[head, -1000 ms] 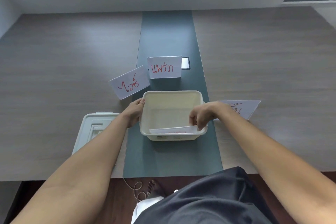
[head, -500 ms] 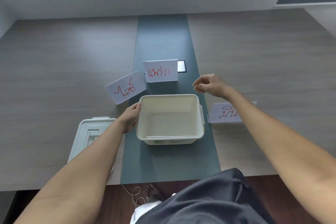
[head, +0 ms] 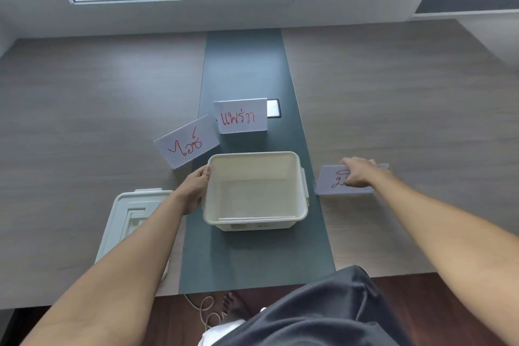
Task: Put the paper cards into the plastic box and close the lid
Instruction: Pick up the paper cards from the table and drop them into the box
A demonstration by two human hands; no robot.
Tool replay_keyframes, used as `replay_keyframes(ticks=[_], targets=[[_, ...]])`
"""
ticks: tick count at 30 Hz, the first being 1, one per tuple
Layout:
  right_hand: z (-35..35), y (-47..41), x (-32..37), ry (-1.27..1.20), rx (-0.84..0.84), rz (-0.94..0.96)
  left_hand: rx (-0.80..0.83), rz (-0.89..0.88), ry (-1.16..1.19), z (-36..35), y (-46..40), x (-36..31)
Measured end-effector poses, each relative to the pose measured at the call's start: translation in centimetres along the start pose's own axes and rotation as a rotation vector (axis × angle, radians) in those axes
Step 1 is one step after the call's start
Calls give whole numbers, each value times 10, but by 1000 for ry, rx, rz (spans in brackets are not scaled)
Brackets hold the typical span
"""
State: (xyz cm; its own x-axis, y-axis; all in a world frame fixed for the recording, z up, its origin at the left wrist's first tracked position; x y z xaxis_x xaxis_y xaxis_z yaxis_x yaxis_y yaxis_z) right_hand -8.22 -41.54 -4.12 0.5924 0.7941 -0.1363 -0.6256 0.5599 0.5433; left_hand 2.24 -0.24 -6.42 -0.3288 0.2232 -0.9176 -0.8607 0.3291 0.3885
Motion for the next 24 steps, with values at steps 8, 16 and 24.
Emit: replay_keyframes(ticks=[8,16,24], targets=[[1,-16,-11,-214,-55,-44,4,-8,-16,-1,3,-3],[66,-6,17,-386,-198,51,-6,-9,4,-2,6,-4],[152,44,72,-468,-327,241,-37,14,9,-5,5,-9]])
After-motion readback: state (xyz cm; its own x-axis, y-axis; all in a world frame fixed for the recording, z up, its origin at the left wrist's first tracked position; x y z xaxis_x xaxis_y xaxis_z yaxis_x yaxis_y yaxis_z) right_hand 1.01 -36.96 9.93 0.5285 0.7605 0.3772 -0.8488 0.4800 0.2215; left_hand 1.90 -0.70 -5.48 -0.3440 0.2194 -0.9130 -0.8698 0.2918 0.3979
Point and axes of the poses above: each hand's wrist, its own y-axis away from the middle knuckle, its own z-axis out of the back of the hand, x = y × z, the point moved 4 cm from there along -y, towards the middle knuckle, and after that the axes turned 14 degrees about -z, right-handed, at the moved point
